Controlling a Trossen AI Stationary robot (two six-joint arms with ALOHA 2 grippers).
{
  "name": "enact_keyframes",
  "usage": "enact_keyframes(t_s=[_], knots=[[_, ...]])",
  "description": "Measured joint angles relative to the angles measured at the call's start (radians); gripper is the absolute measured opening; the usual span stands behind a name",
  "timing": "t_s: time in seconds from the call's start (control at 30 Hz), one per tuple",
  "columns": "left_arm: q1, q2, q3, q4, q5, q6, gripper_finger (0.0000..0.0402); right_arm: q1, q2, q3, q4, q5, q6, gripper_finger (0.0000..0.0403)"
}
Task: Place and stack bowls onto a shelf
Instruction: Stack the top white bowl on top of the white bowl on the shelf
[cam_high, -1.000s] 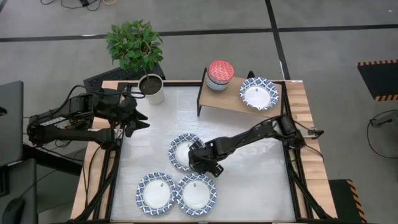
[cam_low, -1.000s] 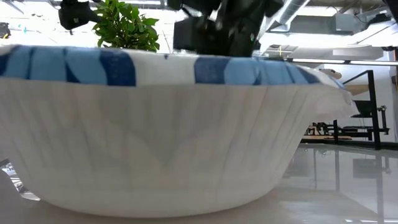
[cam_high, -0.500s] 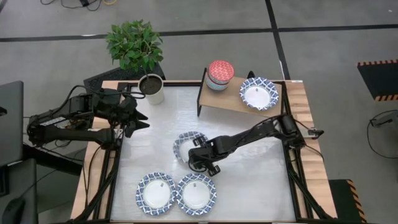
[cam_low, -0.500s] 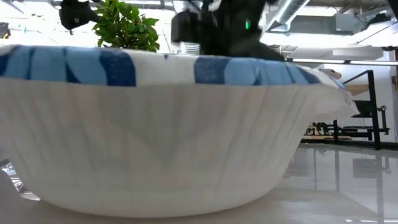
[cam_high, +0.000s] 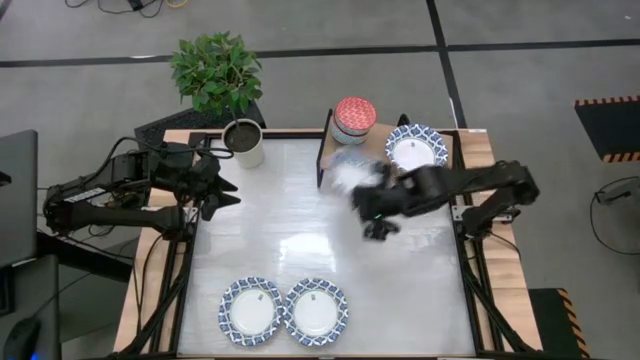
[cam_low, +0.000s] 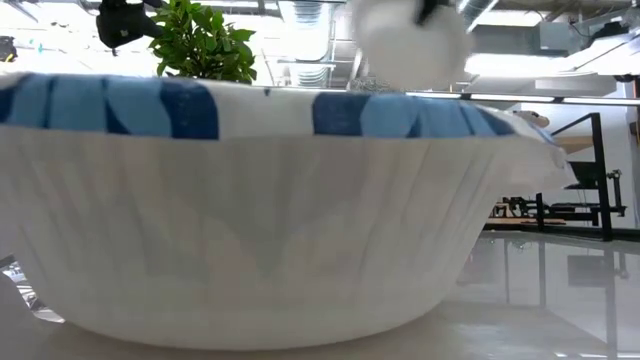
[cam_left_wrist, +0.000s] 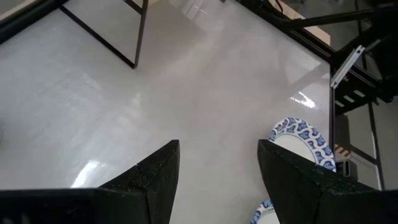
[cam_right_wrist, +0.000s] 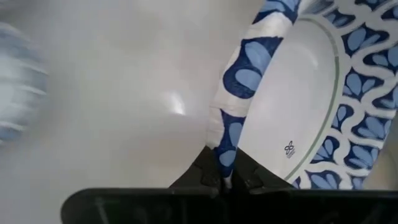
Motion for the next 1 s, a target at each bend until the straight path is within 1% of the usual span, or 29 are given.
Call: enact_keyframes(t_s=[0.07, 0.13, 0.2, 0.27, 0.37, 0.5, 0.63, 0.77, 0.87, 1.0], knots=[[0.0, 0.0, 0.0, 0.001, -0.004, 0.0, 0.0202, -0.02, -0.037, 0.0, -0.128, 0.075, 0.113, 0.0021], [0.0, 0.0, 0.0, 0.001, -0.007, 0.001, 0.0202, -0.041, -0.062, -0.001, -0.228, 0.126, 0.179, 0.0021], [0.0, 0.0, 0.0, 0.001, -0.018, 0.003, 0.0202, -0.077, -0.081, -0.01, -0.247, 0.138, 0.2, 0.0021], [0.0, 0.0, 0.0, 0.001, -0.033, 0.003, 0.0202, -0.121, -0.109, -0.037, -0.231, 0.119, 0.163, 0.0021], [0.0, 0.0, 0.0, 0.001, -0.053, 0.003, 0.0202, -0.21, -0.111, -0.07, -0.246, 0.116, 0.1, 0.0021], [0.0, 0.0, 0.0, 0.001, -0.058, 0.003, 0.0202, -0.333, -0.111, -0.115, -0.244, 0.08, 0.036, 0.0021], [0.0, 0.0, 0.0, 0.001, -0.059, 0.007, 0.0202, -0.436, -0.105, -0.145, -0.226, -0.011, -0.038, 0.0021], [0.0, 0.0, 0.0, 0.001, -0.06, 0.007, 0.0202, -0.481, -0.094, -0.166, -0.249, -0.055, -0.033, 0.002], [0.0, 0.0, 0.0, 0.001, -0.06, 0.008, 0.0202, -0.502, -0.093, -0.191, -0.242, -0.109, -0.032, 0.002], [0.0, 0.0, 0.0, 0.001, -0.06, 0.007, 0.0202, -0.524, -0.093, -0.197, -0.246, -0.113, -0.025, 0.0025]])
